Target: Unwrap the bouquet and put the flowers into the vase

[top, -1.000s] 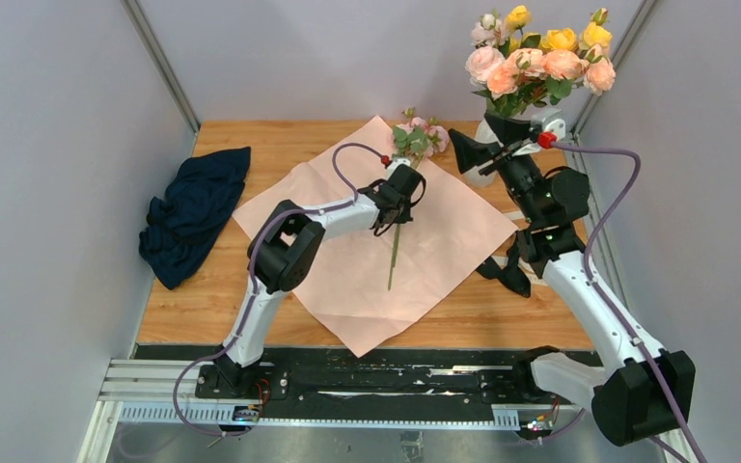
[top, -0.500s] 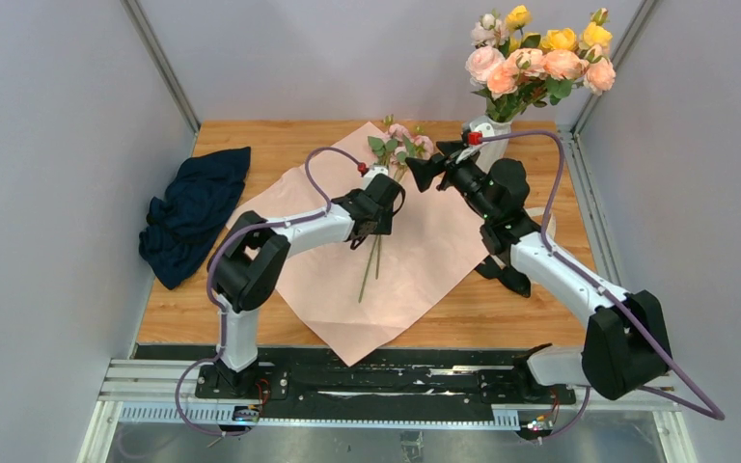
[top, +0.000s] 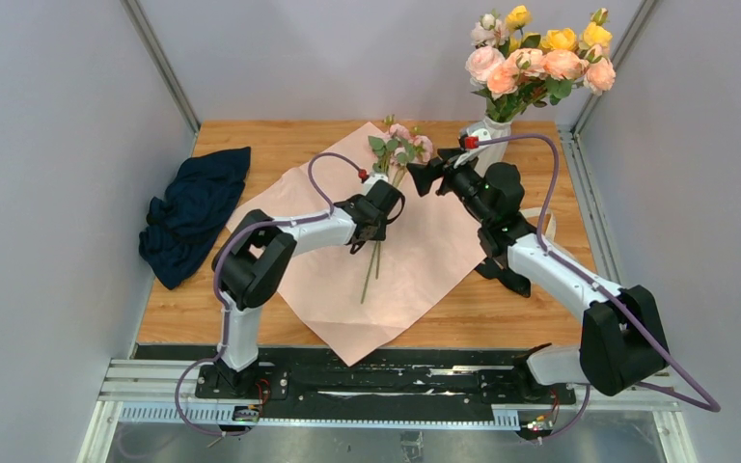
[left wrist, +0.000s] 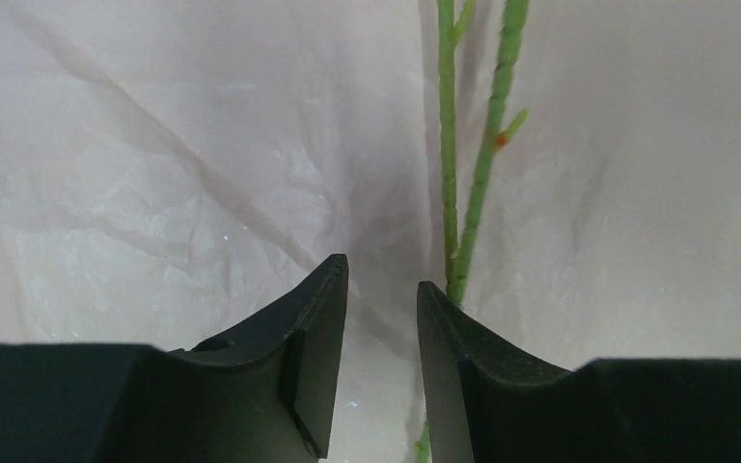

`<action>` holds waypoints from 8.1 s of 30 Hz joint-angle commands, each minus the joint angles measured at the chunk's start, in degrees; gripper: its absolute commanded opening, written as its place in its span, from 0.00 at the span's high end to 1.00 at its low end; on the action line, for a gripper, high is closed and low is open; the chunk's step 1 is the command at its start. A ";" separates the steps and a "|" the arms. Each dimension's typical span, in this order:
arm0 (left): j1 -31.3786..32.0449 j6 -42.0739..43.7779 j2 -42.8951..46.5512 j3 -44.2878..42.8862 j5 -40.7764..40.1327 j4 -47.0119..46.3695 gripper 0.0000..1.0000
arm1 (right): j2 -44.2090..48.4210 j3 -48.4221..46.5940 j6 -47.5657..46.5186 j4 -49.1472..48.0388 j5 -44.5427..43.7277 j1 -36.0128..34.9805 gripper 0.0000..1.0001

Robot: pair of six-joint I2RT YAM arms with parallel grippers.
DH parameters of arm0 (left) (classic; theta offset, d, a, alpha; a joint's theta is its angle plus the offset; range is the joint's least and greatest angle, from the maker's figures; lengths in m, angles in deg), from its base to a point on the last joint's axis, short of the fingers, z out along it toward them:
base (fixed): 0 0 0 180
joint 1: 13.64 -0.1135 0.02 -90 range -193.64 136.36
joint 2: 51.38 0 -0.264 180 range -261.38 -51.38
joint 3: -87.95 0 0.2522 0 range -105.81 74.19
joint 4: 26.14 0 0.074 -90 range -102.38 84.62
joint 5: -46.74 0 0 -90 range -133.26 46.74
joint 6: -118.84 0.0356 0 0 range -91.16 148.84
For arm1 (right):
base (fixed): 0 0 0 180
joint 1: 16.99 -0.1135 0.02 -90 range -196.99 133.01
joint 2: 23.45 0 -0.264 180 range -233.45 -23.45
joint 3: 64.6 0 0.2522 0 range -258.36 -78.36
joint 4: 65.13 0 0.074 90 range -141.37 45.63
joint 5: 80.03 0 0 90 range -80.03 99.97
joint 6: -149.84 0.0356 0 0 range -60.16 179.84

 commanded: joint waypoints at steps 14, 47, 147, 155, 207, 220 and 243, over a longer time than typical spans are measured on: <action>-0.23 -0.08 1.87 6.19 -0.53 -3.33 0.50 | -0.33 2.16 0.97 -2.46 -0.50 -0.72 0.17; -5.06 -1.99 -14.65 -14.33 3.59 -2.06 0.63 | -2.89 2.90 1.44 -2.75 -0.10 -0.73 0.19; 11.88 9.06 43.39 48.49 5.36 -46.32 0.27 | -22.57 -63.60 -36.64 34.46 7.70 11.82 1.00; 11.90 9.21 43.16 49.77 4.65 -46.18 0.28 | -19.77 -47.80 -31.88 23.97 8.48 14.00 1.00; 12.87 7.63 34.76 46.21 8.44 -46.32 0.30 | -17.61 -37.38 -20.47 9.60 7.45 18.36 0.33; 12.82 7.37 33.80 45.87 9.00 -46.36 0.30 | -18.04 -37.22 -18.26 8.45 8.27 18.18 1.00; 12.87 4.27 36.03 41.48 -6.69 -31.59 0.17 | -20.99 -31.08 -16.31 3.96 6.64 18.07 0.78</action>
